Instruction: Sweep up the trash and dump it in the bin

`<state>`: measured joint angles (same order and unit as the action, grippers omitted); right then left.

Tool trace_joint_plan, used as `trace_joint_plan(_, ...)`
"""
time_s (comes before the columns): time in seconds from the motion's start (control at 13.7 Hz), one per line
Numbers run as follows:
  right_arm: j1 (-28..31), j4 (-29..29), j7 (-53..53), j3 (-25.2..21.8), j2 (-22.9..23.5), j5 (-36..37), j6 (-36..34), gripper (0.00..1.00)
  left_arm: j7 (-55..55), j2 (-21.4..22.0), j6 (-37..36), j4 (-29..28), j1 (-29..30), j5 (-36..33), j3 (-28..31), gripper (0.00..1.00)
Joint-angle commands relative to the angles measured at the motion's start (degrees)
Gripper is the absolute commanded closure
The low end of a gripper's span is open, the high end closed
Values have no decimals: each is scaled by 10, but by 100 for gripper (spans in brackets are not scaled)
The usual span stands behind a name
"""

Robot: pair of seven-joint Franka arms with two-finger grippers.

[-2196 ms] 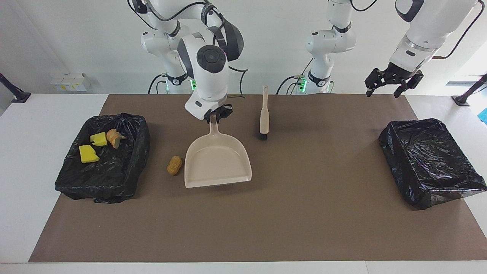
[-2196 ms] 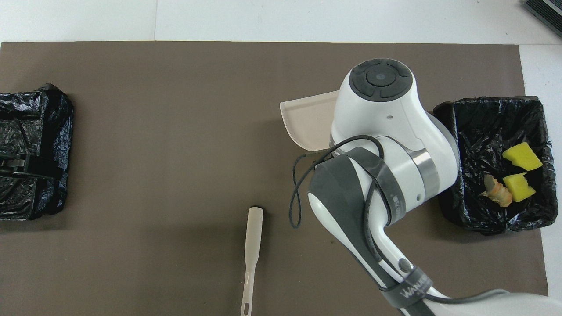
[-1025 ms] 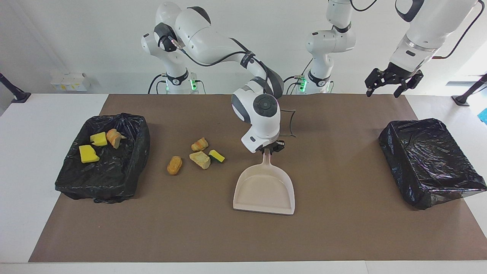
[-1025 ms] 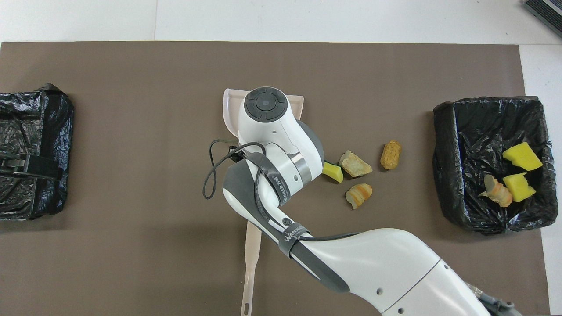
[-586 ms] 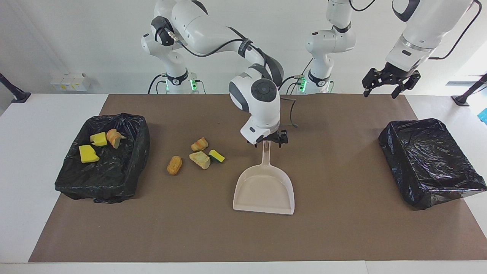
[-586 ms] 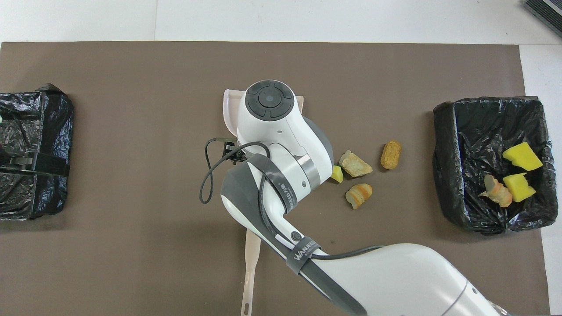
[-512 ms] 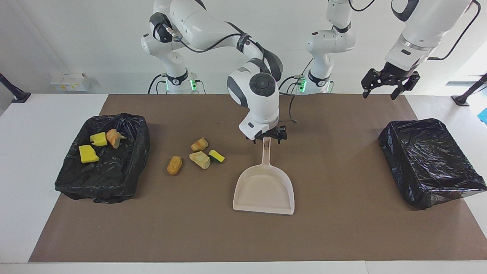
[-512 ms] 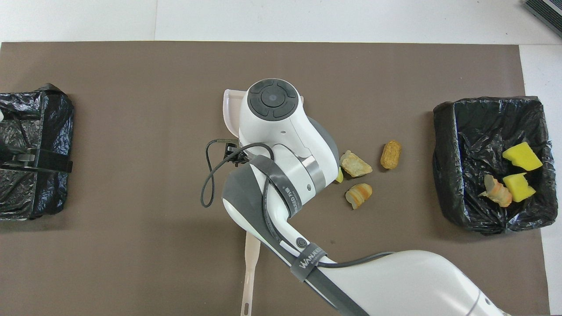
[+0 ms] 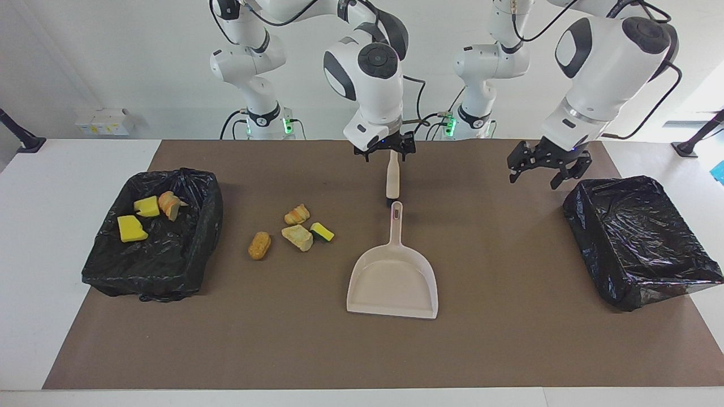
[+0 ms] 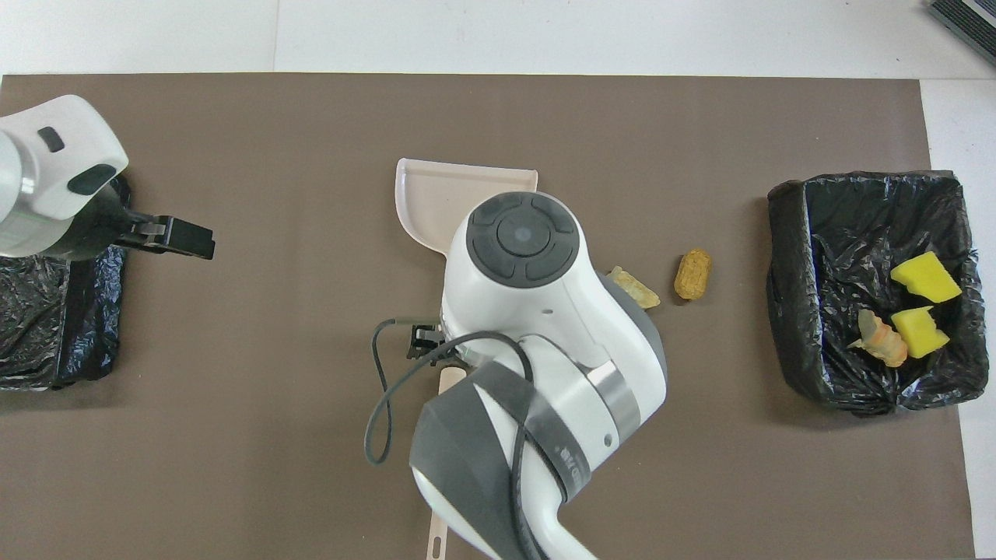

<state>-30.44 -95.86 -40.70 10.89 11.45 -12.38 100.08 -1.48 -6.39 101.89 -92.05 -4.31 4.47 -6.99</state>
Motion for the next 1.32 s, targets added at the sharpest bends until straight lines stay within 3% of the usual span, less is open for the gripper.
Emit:
trace_joint_plan(0.0, -25, -183, -10, 4, -110, -42, 83, 0, 31, -59, 50, 33, -46, 5, 7, 0)
trace_joint_plan(0.15, -51, -251, -31, 3, -140, -76, 121, 0, 53, -101, 94, 48, -74, 5, 7, 0)
trace_joint_plan(0.44, -100, -309, -72, 3, -118, -81, 228, 0, 81, -184, 177, 76, -132, -1, 7, 0)
trace_joint_plan(0.66, -136, -312, -107, 4, -64, -81, 313, 0, 84, -186, 177, 67, -172, -19, 7, 0)
trace_joint_plan(0.81, -146, -311, -113, 3, -56, -81, 331, 3, 86, -160, 165, 18, -195, -18, 7, 0)
trace_joint_plan(0.95, -146, -311, -110, 3, -56, -81, 332, 24, 111, -129, 168, -43, -210, -19, 7, 0)
trace_joint_plan(1.1, -146, -311, -107, 3, -56, -81, 331, 59, 134, -123, 173, -71, -228, -18, 7, 0)
trace_joint_plan(1.24, -146, -302, -109, 3, -51, -80, 327, 62, 154, -125, 172, -81, -239, -19, 7, 0)
